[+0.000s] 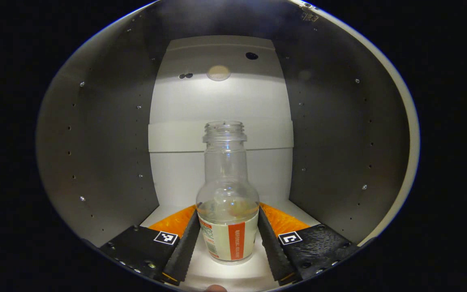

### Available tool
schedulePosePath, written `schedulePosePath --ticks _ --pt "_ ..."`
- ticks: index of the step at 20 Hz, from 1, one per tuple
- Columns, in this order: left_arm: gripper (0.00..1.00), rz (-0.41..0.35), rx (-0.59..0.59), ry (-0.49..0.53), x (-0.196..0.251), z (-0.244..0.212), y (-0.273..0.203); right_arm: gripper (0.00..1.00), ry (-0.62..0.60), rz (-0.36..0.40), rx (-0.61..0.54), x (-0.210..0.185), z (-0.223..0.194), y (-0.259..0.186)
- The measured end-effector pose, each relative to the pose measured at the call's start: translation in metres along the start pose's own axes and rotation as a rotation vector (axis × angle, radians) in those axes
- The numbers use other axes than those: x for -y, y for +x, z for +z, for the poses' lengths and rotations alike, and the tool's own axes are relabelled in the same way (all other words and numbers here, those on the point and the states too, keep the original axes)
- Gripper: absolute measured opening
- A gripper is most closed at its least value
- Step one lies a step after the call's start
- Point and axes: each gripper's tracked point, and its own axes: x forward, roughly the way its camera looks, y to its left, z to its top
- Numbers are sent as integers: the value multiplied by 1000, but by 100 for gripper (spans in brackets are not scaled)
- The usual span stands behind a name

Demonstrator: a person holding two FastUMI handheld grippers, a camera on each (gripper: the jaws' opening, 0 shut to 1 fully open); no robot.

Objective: Open the cabinet door with the right hand, grasp the bottle in the cabinet with the left hand and place it on the coaster, then close the cabinet door with the right hand.

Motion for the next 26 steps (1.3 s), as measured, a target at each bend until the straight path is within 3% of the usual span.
schedulePosePath --ticks 3,7,12,20,21,22,23,25,26 --pt "75 3 18 -12 -3 14 -19 99 -12 14 -17 3 -11 3" --pt "75 40 42 -34 -11 34 -57 100 31 101 -72 -2 -28 -1" --pt "75 66 55 -16 -23 44 -112 100 -1 116 -33 17 -18 -23" --pt "75 93 70 -44 -53 45 -215 100 -10 251 -58 23 -38 -62" --pt "65 104 75 -47 -58 44 -229 100 -7 273 -66 21 -43 -67" --pt "85 122 79 -44 -67 42 -244 100 -5 288 -73 21 -48 -71" --pt "75 135 79 -45 -74 39 -258 100 -3 305 -79 20 -52 -75" --pt "75 152 92 -37 -85 31 -281 100 5 339 -89 16 -61 -83" --pt "85 167 90 -29 -93 25 -293 100 6 363 -103 13 -67 -87"
